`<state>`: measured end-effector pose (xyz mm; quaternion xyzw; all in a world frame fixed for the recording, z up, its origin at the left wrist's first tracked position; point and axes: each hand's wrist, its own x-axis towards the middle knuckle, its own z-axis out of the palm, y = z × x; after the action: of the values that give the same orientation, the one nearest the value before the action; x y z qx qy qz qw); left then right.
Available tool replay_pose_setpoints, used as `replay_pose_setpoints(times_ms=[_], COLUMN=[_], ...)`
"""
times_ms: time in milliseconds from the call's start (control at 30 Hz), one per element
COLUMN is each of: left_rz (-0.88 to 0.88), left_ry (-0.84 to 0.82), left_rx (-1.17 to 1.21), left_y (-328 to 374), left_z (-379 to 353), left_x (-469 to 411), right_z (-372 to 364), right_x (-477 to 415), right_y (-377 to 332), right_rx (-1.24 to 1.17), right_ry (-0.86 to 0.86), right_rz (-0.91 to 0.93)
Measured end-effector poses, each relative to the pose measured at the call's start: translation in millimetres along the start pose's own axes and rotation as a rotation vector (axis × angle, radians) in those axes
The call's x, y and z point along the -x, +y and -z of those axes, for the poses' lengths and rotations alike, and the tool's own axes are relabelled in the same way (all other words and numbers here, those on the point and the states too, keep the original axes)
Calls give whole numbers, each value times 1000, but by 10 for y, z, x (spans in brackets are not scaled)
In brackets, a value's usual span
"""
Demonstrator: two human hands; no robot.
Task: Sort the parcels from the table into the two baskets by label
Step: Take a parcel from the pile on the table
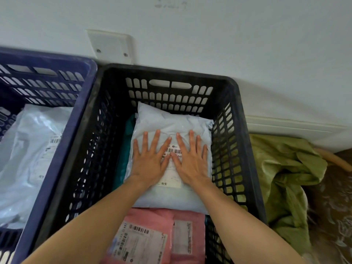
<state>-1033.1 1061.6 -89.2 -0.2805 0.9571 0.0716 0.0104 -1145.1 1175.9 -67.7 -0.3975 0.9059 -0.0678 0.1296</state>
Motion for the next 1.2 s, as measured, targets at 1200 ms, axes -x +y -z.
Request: replay_pose_setpoints(times_ms=[1200], left_rz=[78], left_ry=[201], left_rx=[8], left_y=[-959], left_z=[2402], left_x=[907], right_z=[1431], right_x=[372], right_y=[-1714], right_rx=[-263], right_ry=[335], right_rz=[327])
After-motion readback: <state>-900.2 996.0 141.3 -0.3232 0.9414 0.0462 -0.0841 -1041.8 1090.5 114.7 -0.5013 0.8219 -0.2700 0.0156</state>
